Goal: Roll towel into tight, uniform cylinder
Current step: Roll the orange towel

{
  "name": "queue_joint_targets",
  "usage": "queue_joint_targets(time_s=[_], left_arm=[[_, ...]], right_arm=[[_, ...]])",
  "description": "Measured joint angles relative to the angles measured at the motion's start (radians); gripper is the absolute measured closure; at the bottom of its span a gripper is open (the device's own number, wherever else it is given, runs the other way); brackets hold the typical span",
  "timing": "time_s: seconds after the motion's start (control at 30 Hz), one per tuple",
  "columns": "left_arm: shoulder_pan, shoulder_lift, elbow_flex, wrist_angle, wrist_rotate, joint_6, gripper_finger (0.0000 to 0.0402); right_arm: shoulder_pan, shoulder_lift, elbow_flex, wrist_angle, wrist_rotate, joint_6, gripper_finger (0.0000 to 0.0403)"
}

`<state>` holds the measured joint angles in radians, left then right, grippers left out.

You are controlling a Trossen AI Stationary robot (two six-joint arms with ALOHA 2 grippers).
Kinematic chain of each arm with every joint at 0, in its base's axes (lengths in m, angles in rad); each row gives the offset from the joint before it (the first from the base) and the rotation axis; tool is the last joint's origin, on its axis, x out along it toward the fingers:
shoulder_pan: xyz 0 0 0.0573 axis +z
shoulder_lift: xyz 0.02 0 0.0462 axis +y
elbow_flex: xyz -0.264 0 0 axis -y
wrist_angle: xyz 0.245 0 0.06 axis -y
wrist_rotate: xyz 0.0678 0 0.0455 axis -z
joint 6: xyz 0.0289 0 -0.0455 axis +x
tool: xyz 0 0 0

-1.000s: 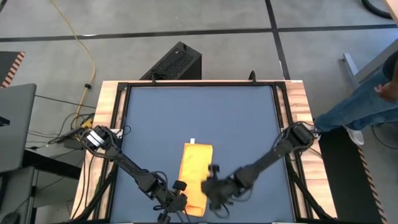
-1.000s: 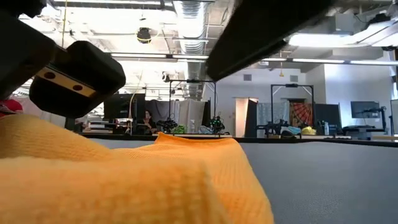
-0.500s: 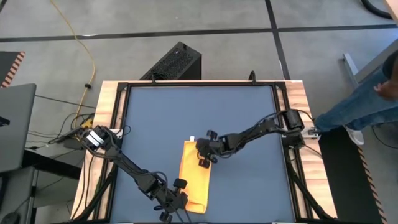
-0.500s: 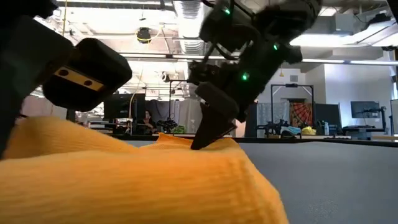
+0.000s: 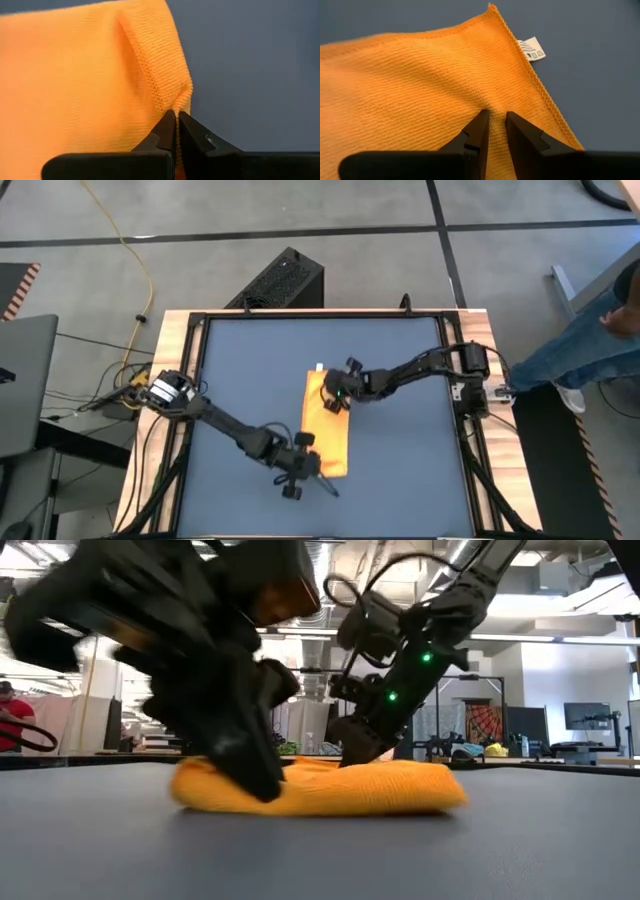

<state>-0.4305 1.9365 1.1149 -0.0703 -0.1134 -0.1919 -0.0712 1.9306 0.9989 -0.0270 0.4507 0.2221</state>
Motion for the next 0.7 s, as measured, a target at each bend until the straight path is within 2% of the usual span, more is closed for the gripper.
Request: queue_joint_targets(time_s=[0.13,0.27,0.37,0.47,0.6,0.7], left_arm=[[0.052,0.000,0.000,-0.008,0.013,0.038,0.0401],[0.073,-0.001,0.000,-0.005,0.028,0.075,0.0401],[0.074,-0.001,0.000,0.002,0.028,0.111,0.0401],[0.074,-0.001,0.000,0.005,0.028,0.144,0.0401],[0.064,-0.001,0.000,0.006,0.026,0.205,0.0401],[0.056,-0.001,0.000,0.010,0.027,0.262,0.0401]], right_arm=[[-0.061,-0.095,-0.009,-0.109,-0.029,-0.069,0.0310],[-0.068,-0.252,-0.005,-0.195,-0.157,-0.075,0.0310],[-0.019,-0.355,-0.027,-0.242,-0.273,-0.022,0.0310],[0.099,-0.432,-0.099,-0.182,-0.295,0.044,0.0310],[0.320,-0.470,-0.219,0.084,-0.293,0.092,0.0310],[0.487,-0.410,-0.276,0.259,-0.194,0.064,0.0310]])
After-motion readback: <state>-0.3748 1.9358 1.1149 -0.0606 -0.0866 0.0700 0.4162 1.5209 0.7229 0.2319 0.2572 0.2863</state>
